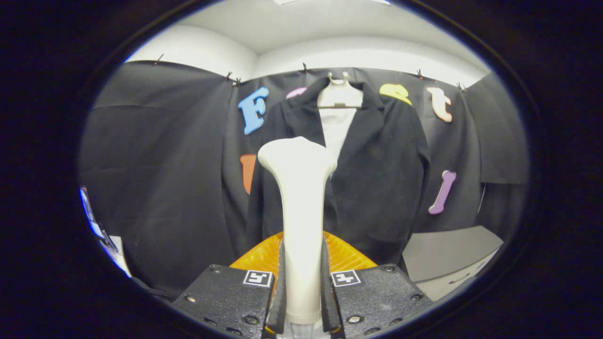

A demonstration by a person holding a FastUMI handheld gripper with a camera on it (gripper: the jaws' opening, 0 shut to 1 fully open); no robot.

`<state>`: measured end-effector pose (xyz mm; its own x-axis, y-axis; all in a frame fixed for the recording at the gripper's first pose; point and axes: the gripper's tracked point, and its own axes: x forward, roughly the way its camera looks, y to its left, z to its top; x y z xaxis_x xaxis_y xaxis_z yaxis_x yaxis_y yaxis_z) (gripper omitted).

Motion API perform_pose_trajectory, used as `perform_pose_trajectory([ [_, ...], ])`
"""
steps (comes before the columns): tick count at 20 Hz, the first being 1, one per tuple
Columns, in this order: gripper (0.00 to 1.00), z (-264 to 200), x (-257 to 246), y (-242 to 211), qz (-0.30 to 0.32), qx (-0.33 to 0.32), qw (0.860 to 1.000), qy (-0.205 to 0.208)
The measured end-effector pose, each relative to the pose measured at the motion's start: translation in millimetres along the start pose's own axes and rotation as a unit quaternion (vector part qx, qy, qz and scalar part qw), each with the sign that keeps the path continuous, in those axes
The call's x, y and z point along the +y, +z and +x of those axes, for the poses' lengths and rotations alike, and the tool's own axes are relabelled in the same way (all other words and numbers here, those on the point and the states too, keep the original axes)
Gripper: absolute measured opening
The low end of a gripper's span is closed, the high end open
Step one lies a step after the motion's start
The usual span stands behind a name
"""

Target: Iron the clothes twice with a garment steamer, once on the left side and once on the right side.

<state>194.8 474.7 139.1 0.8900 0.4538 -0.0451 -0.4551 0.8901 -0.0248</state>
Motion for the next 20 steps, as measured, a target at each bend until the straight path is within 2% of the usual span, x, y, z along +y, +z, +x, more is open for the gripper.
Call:
perform_pose_trajectory([
  [4, 0.32, 29.3, 24.0, 81.7, -0.008, -0.07, 0.998, -0.003],
  [11, 0.33, 97.9, 28.9, 159.8, -0.04, -0.14, 0.988, -0.046],
  [15, 0.32, 128.8, 28.5, 173.4, -0.057, -0.145, 0.986, -0.054],
  [20, 0.32, 139.2, 28.7, 151.1, -0.073, -0.142, 0.986, -0.048],
])
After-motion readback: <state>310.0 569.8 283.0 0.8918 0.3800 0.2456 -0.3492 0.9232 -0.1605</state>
